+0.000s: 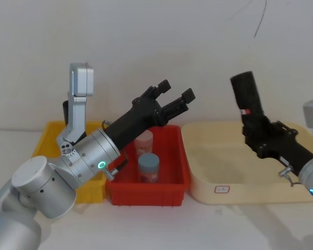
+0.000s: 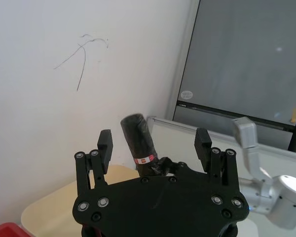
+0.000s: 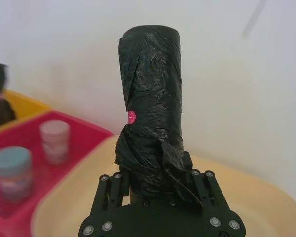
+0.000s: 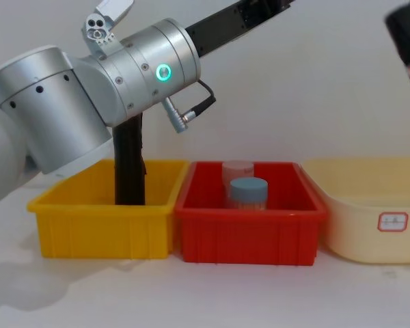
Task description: Pick up the garbage bag with the one hand and transfer it to the other hand.
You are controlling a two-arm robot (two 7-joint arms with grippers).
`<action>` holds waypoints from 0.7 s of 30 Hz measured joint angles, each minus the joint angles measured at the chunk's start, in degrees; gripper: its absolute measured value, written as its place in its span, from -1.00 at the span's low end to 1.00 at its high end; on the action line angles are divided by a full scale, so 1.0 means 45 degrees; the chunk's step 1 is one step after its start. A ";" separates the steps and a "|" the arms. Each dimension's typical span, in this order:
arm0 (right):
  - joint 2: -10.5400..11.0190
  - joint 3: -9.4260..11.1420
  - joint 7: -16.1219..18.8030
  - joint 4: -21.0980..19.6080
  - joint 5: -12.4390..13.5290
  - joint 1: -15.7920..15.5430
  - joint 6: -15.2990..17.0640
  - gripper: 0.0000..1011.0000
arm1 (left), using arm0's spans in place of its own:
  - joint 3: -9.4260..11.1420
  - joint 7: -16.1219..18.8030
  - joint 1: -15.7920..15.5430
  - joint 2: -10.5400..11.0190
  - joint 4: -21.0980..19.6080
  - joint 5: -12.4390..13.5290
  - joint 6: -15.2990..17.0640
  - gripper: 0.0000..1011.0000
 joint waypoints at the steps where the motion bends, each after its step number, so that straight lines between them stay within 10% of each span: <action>1: 0.0030 0.0048 0.0000 0.0143 0.0028 0.0040 0.0021 0.15 | -0.0001 0.0000 0.0001 0.0002 0.0000 0.0000 0.0000 0.98; 21: 0.0270 0.0302 0.0418 0.1997 0.0561 0.0626 0.0218 0.98 | -0.0011 0.0116 0.0027 0.0024 -0.0033 0.0008 -0.0042 0.98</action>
